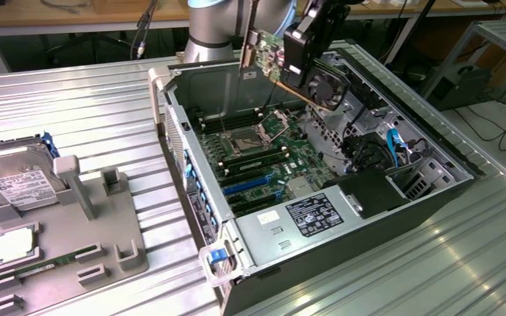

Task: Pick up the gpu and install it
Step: 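Insert the gpu into the slot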

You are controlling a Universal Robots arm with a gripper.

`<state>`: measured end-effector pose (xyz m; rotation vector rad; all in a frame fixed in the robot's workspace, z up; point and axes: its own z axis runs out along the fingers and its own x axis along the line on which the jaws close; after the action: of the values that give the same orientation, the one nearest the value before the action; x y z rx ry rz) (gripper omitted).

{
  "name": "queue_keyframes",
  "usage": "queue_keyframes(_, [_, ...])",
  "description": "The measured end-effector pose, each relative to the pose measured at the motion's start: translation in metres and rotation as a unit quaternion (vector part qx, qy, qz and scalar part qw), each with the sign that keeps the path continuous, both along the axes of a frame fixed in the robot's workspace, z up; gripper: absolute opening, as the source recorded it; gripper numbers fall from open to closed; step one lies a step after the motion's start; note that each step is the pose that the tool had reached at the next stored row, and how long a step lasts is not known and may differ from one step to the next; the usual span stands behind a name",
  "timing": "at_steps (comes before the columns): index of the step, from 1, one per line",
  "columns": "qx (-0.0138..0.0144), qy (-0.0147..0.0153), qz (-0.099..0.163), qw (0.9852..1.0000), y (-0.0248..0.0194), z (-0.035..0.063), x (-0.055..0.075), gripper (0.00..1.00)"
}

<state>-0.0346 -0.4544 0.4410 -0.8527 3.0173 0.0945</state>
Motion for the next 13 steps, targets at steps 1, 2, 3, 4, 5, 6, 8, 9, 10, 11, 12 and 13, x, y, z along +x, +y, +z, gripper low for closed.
queue_keyframes(1, [0.0000,0.0000,0.008,1.0000,0.0000,0.0000,0.0000,0.28])
queue_keyframes(2, [0.0000,0.0000,0.019,0.9998,0.0000,0.0000,0.0000,0.28])
queue_keyframes(3, [0.0000,0.0000,0.026,0.9997,0.0000,0.0000,0.0000,0.28])
queue_keyframes(4, [0.0000,0.0000,0.031,0.9995,0.0000,0.0000,0.0000,0.28])
queue_keyframes(5, [0.0000,0.0000,0.037,0.9993,0.0000,0.0000,0.0000,0.28])
queue_keyframes(6, [0.0000,0.0000,0.042,0.9991,0.0000,0.0000,0.0000,0.28])
queue_keyframes(8, [0.0000,0.0000,0.054,0.9985,0.0000,0.0000,0.0000,0.28])
queue_keyframes(9, [0.0000,0.0000,0.059,0.9983,0.0000,0.0000,0.0000,0.28])
queue_keyframes(10, [0.0000,0.0000,0.063,0.9980,0.0000,0.0000,0.0000,0.28])
queue_keyframes(11, [0.0000,0.0000,0.067,0.9977,0.0000,0.0000,0.0000,0.28])
queue_keyframes(12, [0.0000,0.0000,0.074,0.9973,0.0000,0.0000,0.0000,0.28])
queue_keyframes(13, [0.0000,0.0000,0.082,0.9967,0.0000,0.0000,0.0000,0.28])
